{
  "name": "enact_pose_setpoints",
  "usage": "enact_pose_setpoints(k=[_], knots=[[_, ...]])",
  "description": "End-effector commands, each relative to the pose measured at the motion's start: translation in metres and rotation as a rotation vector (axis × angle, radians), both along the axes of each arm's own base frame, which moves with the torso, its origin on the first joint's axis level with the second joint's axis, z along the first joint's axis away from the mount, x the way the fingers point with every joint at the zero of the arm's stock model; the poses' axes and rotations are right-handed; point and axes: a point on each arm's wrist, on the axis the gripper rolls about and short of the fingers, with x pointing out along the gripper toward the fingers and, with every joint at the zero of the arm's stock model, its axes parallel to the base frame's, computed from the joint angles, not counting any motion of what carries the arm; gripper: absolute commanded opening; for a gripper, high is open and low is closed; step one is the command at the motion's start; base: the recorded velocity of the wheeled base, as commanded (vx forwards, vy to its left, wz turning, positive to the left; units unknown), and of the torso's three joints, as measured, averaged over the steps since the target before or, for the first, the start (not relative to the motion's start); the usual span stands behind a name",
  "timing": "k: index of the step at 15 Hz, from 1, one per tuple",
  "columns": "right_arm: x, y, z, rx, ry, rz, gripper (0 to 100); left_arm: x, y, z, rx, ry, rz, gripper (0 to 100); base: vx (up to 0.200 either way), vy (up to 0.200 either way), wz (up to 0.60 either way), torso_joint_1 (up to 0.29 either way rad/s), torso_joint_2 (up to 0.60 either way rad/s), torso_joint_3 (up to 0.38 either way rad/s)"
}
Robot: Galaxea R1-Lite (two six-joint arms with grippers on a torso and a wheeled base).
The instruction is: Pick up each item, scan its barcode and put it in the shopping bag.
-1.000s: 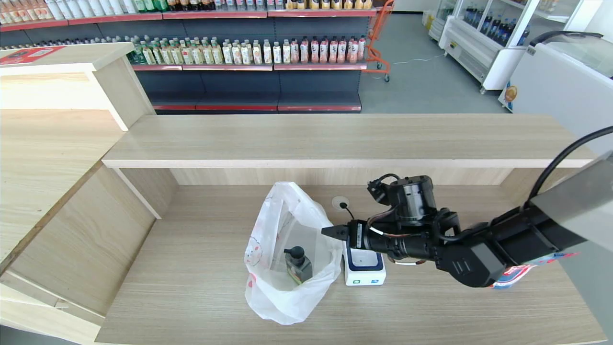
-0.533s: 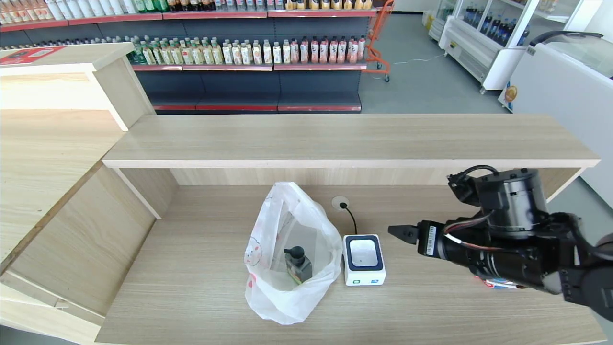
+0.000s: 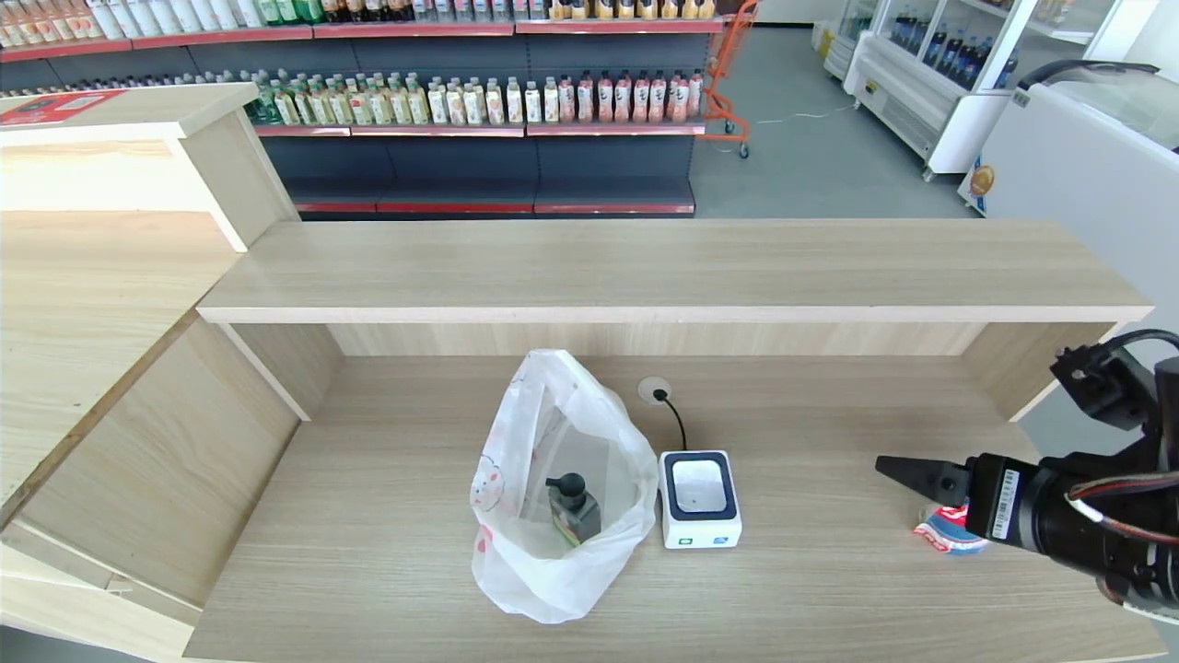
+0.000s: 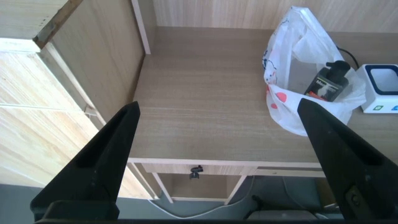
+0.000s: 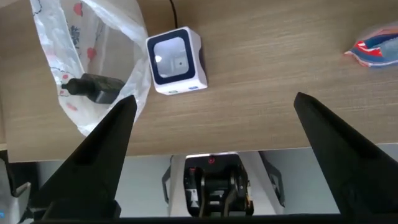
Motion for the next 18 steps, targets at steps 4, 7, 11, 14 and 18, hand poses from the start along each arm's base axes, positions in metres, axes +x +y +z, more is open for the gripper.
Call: enact_pose_setpoints(k=[4,7,11,14,18], knots=[[-0.005,-0.003,0.007,0.032,-0.029,-0.013,100,0.0,0.0,0.0,-0.004,0.0,0.001,100,-0.2,-0.2,0.0,0.001,0.0,0.004],[-0.005,-0.005,0.01,0.088,0.023,-0.067,100,0.0,0.0,0.0,0.002,-0.001,0.001,100,-0.2,-0.2,0.0,0.002,0.0,0.001],[-0.001,-0.013,0.01,0.121,0.041,-0.141,100,0.0,0.0,0.0,0.003,-0.001,0.0,100,0.0,-0.05,0.0,-0.001,0.0,0.001],[0.009,-0.019,0.014,0.182,0.043,-0.226,100,0.0,0.0,0.0,0.003,-0.001,0.0,100,0.0,-0.2,0.0,-0.004,0.0,0.002],[0.016,-0.024,0.022,0.303,0.096,-0.345,100,0.0,0.0,0.0,0.003,-0.001,0.0,100,0.0,-0.2,0.0,0.011,0.0,0.002]])
